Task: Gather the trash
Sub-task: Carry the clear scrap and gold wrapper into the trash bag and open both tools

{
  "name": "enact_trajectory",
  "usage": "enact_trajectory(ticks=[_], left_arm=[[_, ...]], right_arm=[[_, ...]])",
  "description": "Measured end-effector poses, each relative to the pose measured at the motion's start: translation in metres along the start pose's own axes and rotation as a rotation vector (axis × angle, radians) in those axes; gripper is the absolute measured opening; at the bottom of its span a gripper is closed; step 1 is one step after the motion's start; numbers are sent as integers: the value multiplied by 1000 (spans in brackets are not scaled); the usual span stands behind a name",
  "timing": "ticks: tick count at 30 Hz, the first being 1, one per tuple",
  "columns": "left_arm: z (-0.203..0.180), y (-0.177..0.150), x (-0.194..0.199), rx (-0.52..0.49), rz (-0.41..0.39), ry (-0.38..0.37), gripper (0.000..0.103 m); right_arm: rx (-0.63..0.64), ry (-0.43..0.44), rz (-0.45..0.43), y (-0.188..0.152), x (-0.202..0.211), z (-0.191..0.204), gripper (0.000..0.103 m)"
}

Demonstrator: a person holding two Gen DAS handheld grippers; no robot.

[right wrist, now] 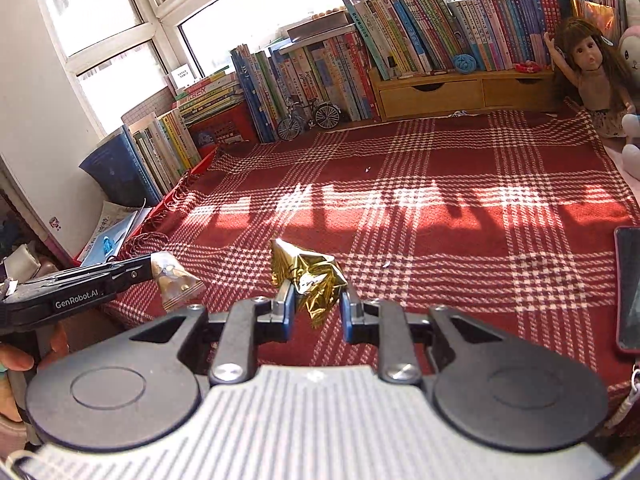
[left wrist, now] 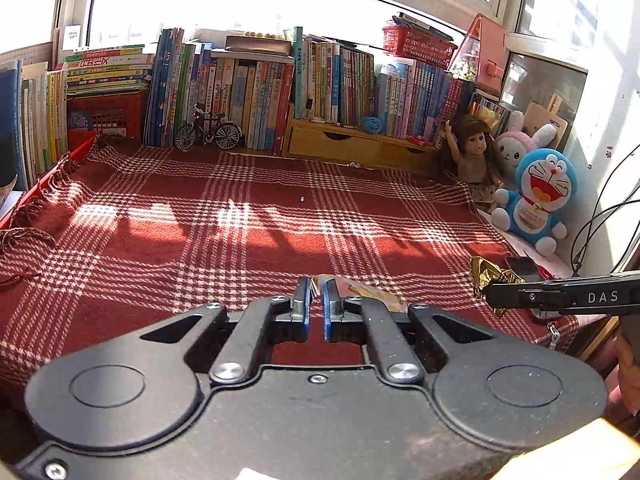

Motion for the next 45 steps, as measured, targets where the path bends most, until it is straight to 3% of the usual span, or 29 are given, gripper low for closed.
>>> enact_trajectory(ticks=[6,13,21,31,45], left_arm=[[-2,-62,14,13,68,1,6],[-3,-132,1,2,193,19,7],[-13,-200,-34,26,384,-28,7],[-21,-238,-65,45,519,-34,9],[-26,-255,-84,58,593,-37,10]], right_arm=[[26,-13,28,-57,7,0,29],[7,-30,166,-127,-18,-6,30],[-11,-97,316,-191,-58,-21,31],[-19,-134,387,-215,-75,-33,35],[-21,-135,444,-228,-90,-33,38]])
Point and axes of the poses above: each gripper's, at about its wrist camera, not at the fingertips, and x roughly against the way its jaws point, z to its left, y to its top, the point moved 7 cm from there along -x, roughly the way its jaws point, and after that the axes turned 12 degrees about -x, right-handed, at the moved point
